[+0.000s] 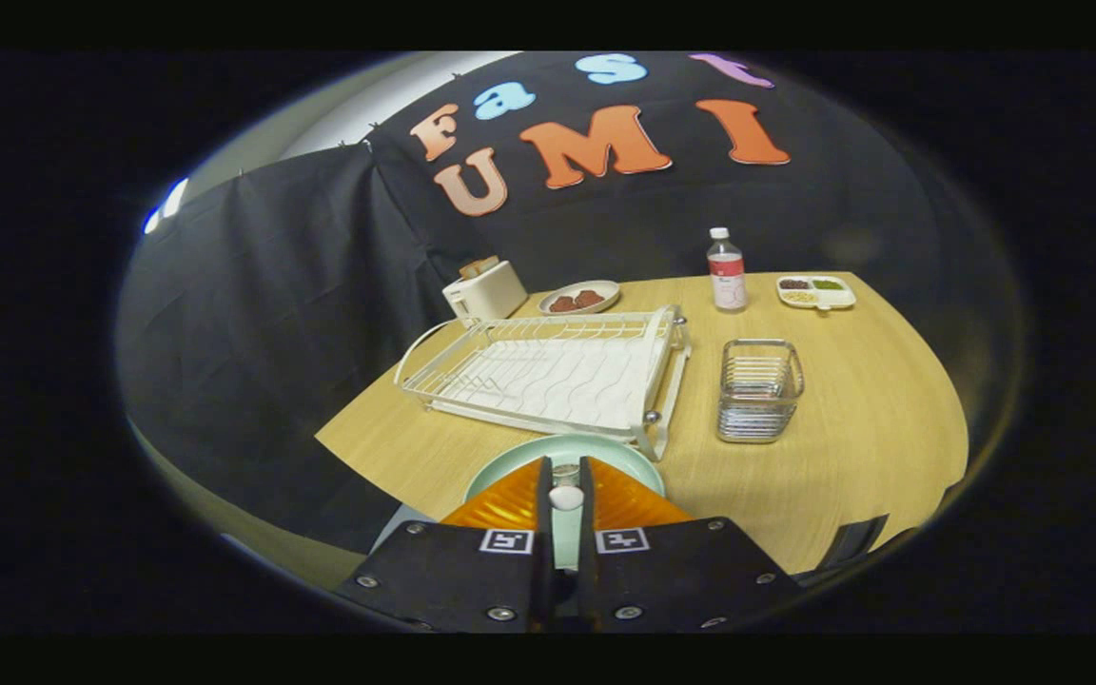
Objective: Take the plate from the dish rack, then take the spoon from the basket and place it into the plate.
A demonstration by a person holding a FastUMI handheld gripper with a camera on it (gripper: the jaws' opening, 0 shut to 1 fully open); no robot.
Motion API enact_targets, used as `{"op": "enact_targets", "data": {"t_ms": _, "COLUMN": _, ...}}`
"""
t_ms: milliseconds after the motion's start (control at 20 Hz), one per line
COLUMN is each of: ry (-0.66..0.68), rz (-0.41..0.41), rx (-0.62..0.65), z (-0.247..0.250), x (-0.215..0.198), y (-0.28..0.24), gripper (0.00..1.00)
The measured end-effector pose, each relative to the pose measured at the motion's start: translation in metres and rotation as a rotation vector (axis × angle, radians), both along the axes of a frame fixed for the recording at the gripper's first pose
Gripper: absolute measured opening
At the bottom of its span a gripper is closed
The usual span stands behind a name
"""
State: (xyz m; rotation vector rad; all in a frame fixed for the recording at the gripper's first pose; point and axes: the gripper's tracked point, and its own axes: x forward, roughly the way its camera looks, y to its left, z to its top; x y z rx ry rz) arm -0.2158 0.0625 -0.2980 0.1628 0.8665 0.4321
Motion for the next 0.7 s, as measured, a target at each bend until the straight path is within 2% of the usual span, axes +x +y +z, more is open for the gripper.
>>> {"op": "enact_targets", "data": {"t_ms": 450, "ry": 0.018, "rz": 0.055, "rx": 0.030, "z": -0.030, "x": 0.002, "y": 0.024, "gripper": 0.12}}
{"op": "enact_targets", "data": {"t_ms": 700, "ry": 0.077, "rz": 0.020, "rx": 0.034, "z": -0.047, "x": -0.007, "y": 0.013, "gripper": 0.15}}
